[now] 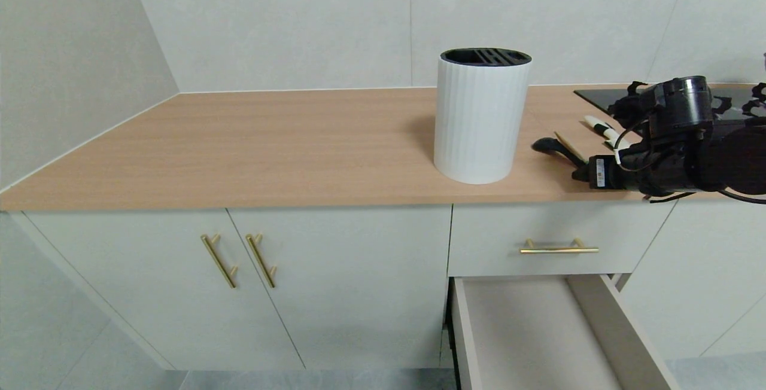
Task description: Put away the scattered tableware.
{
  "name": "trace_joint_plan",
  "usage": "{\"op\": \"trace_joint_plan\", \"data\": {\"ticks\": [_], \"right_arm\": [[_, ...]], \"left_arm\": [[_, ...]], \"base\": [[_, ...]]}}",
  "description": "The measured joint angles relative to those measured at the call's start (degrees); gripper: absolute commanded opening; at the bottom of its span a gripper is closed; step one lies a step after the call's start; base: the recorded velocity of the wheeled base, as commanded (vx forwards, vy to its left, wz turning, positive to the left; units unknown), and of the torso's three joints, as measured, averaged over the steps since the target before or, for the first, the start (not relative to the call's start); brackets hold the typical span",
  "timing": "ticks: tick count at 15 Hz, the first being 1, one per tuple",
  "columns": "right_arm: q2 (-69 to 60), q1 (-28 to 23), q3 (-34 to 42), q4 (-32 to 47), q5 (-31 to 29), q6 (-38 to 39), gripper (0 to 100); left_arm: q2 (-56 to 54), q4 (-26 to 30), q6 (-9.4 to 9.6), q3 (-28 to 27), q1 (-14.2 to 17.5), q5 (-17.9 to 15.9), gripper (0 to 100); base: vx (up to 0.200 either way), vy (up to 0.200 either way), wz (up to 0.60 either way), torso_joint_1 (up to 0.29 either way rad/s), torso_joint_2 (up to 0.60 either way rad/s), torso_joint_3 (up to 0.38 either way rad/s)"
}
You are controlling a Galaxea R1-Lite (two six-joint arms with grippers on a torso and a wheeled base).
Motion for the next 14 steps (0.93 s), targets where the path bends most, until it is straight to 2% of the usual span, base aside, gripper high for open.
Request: {"op": "trace_joint_plan", "data": {"ticks": [14], "right_arm": [[-4.47,0.04,0.69,1.4,0.21,0.96,0]], "left_arm": [[0.0,0.0,0.0,0.02,0.0,0.0,100]], "base": [[0.0,0.0,0.0,0.0,0.0,0.0]]}}
